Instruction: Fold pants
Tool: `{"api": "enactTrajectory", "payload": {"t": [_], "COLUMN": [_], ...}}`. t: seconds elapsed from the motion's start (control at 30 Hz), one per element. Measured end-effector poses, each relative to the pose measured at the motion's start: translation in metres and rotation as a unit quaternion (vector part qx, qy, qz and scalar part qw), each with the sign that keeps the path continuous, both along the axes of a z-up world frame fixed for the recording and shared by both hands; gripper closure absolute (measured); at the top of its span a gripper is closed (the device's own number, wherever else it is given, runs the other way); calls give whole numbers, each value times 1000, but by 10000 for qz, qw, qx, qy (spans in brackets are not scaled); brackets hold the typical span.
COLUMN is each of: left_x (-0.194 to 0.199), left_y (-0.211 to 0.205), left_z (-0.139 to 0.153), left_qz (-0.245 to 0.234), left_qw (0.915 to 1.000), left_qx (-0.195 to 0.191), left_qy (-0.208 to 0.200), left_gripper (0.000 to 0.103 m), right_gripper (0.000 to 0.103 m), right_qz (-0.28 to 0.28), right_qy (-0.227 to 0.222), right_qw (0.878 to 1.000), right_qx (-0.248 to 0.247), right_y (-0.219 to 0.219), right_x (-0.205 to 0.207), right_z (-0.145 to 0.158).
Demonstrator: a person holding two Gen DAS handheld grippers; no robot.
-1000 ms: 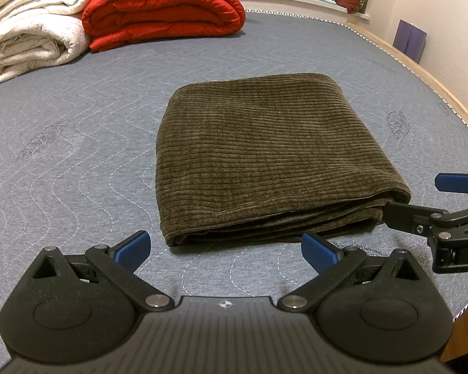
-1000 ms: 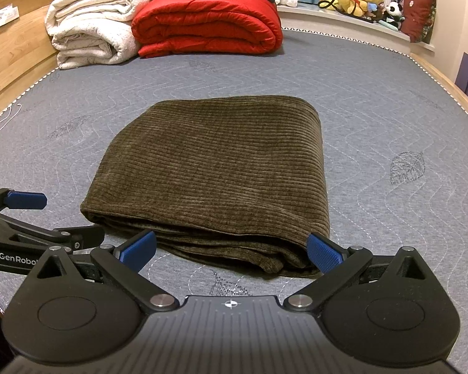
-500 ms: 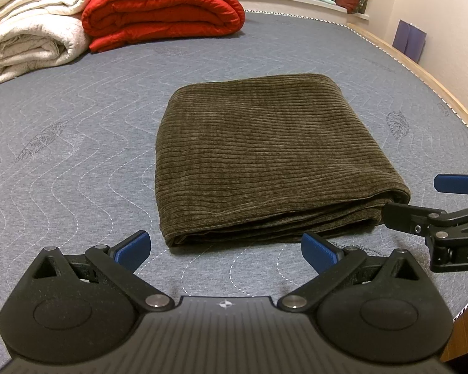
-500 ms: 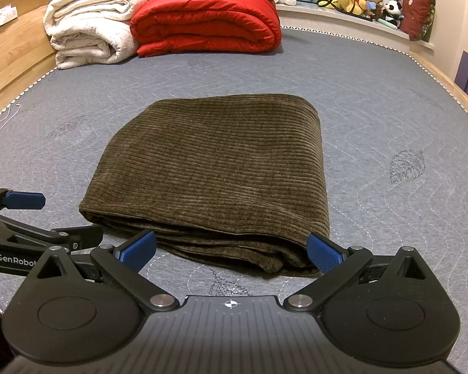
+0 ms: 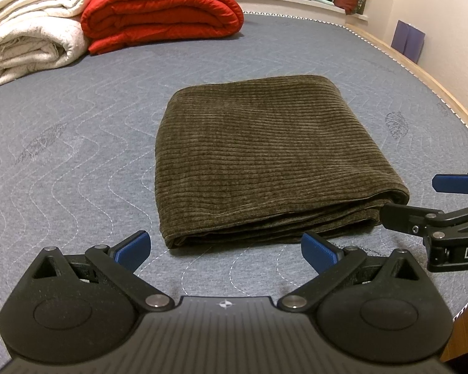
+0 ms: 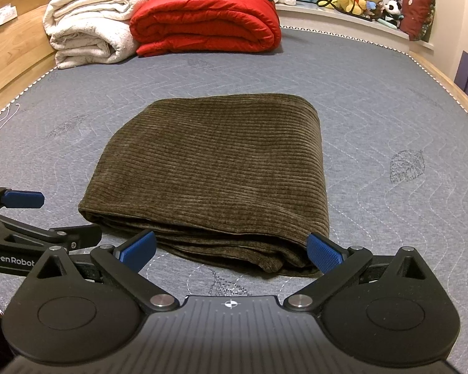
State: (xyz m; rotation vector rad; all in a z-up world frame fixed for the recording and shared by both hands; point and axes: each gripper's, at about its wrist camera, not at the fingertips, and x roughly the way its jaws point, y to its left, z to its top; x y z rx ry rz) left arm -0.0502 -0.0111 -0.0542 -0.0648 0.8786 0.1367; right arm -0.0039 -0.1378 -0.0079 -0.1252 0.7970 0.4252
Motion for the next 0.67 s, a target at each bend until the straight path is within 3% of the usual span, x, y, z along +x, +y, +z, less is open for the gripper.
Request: {"api": "enactTrajectory", "payload": {"t": [0.67], "left_x": [-3], "left_y": [-4], "left_z": [3], "left_qz": [-122], "left_qw": [9998], "left_qx": [60], "left_qy": [-110], "left_gripper": [0], "right_gripper": [1], "right_qz": [-3], "right_qy": [-7], "right_qw": [10000], "right_qx": [-10], "right_y": [1], "right_x": [-1], "right_z": [2]}}
